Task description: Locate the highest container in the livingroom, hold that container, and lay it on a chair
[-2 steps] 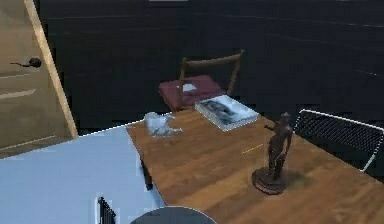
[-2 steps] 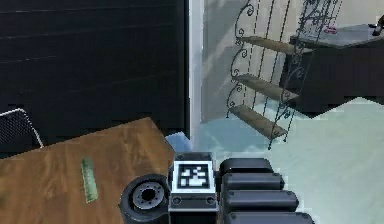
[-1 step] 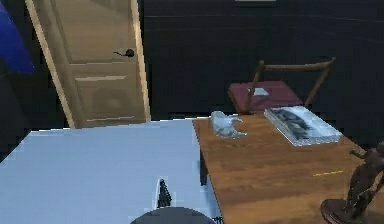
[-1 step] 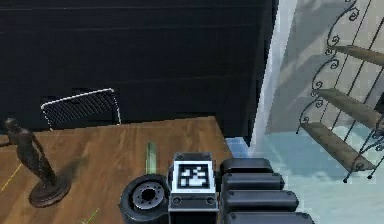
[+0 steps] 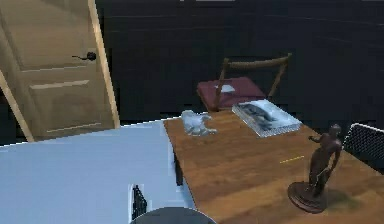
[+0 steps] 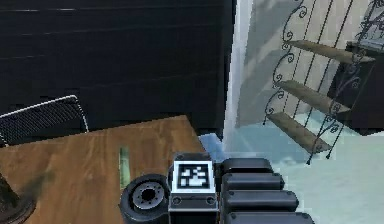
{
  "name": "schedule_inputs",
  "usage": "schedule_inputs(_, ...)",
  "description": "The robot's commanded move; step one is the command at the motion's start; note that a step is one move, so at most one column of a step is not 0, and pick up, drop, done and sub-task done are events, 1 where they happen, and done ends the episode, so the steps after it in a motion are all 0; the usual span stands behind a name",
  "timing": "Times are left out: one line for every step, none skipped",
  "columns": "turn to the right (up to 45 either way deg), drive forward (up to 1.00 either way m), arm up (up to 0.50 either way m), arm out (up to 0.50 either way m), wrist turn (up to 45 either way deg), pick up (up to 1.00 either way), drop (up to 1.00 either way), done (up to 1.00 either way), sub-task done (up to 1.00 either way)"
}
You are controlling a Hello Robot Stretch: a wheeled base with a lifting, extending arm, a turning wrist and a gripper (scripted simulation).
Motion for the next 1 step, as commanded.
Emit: schedule_inputs(-45.0, 0.00, 0.00, 0.00, 0.0, 0.00, 0.00, 0.00, 0.00)
